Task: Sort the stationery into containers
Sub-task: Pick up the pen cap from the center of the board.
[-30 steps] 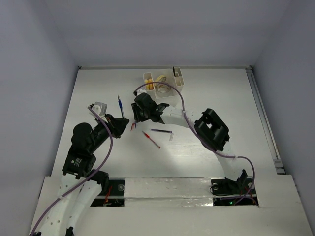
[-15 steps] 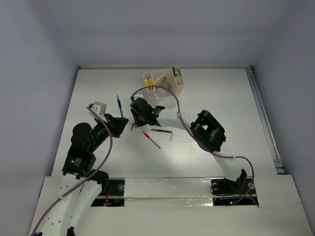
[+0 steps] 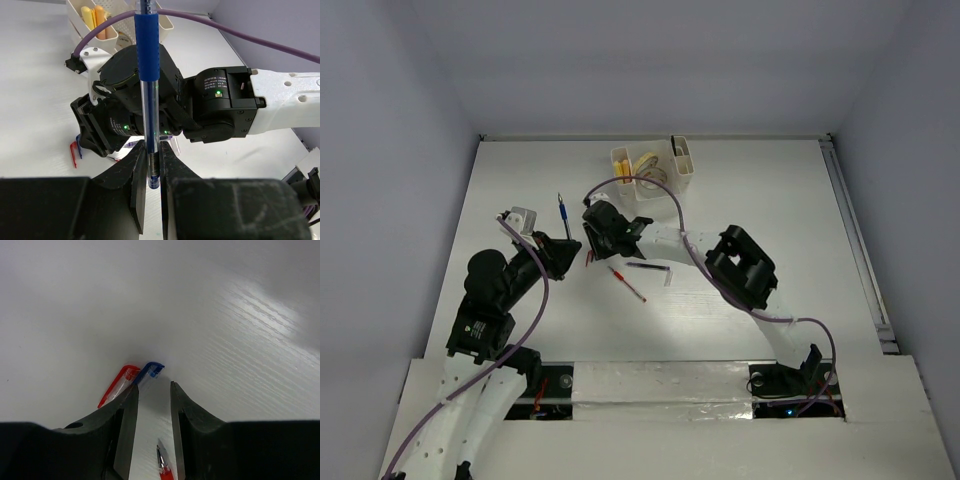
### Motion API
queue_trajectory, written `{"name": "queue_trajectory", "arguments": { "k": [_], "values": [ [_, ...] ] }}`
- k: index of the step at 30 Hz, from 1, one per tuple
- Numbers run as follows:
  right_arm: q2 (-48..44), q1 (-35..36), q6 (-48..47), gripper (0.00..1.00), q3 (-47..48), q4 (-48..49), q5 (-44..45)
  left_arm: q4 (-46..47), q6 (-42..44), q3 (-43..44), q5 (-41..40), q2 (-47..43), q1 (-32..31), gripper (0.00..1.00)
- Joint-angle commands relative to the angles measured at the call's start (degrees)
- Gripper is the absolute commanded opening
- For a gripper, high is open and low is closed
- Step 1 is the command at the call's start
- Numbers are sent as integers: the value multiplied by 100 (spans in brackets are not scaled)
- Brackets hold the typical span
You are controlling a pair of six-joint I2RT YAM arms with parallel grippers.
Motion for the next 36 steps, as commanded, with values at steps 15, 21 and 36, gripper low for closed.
{"name": "queue_trajectory", "arguments": {
  "k": [15, 21, 36],
  "values": [
    [322, 61, 279, 40, 248, 209, 119, 238, 55, 71, 118, 13, 33, 0],
    [139, 61, 139, 33, -128, 192, 636, 238, 55, 79, 109, 22, 33, 0],
    [-679, 61, 269, 44, -745, 605, 577, 229, 55, 79, 109, 5, 85, 0]
  ]
}}
